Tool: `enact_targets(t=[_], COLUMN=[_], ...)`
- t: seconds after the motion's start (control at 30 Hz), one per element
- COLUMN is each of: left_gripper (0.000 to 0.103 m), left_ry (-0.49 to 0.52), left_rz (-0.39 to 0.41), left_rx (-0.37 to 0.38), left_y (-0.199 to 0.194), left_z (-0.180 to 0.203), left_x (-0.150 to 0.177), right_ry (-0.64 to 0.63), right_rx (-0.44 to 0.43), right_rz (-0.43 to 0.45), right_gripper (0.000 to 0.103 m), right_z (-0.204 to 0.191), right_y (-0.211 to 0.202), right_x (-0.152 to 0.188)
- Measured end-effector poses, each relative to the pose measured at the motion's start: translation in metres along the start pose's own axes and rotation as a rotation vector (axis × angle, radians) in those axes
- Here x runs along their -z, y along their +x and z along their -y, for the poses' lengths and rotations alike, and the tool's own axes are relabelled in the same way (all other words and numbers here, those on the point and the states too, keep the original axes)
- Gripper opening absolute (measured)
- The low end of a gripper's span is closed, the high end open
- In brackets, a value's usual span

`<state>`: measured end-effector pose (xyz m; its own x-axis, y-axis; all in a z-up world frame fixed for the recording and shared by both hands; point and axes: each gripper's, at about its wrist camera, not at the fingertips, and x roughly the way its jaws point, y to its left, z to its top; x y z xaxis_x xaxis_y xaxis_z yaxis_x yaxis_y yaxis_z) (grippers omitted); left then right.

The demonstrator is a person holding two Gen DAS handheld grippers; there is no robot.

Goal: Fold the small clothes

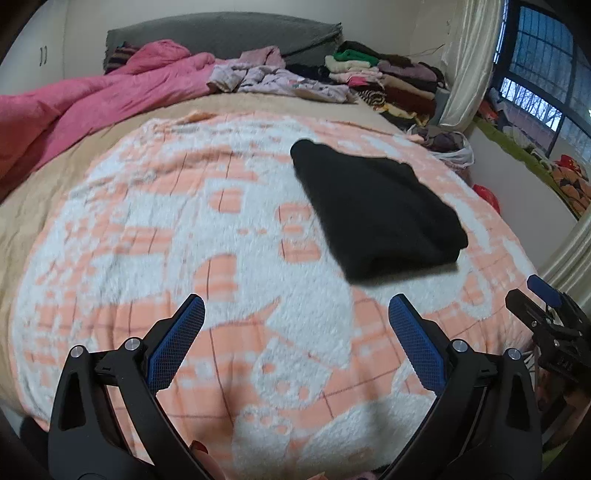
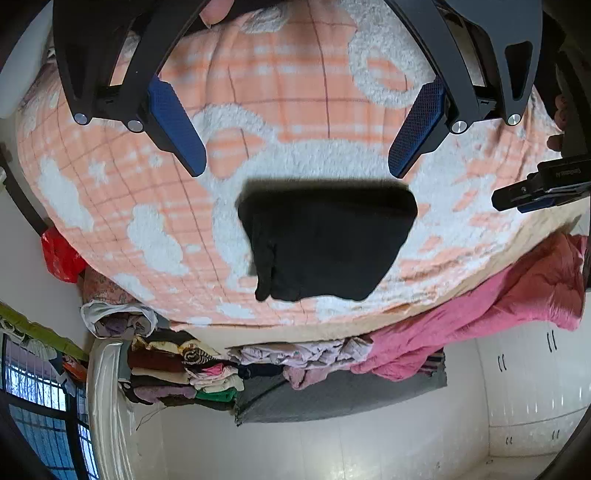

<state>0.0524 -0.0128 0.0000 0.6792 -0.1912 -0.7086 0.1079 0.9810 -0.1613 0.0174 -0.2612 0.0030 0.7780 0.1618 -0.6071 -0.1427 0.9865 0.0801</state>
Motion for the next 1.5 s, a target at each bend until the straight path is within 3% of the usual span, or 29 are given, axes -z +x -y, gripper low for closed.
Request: enact_targets(t=[0.33,1.5], left_gripper=[0.093,0.093], left_ry=[-0.005,-0.008], left_rz=[-0.02,-0.031], left_rx=[-0.009,-0.03], left_y=[0.009,0.003], left_z=[-0.005,-0.003], left_x=[0.016,0.017], right_ry=[-0.01,-0.012], right_rx=[-0.013,-0.02], right_rz=[-0.043,-0.038], right_gripper=[0.098,0.098], right_z=[-0.009,-0.013], right_y=[0.012,0.008], right_x=[0.015,0.014])
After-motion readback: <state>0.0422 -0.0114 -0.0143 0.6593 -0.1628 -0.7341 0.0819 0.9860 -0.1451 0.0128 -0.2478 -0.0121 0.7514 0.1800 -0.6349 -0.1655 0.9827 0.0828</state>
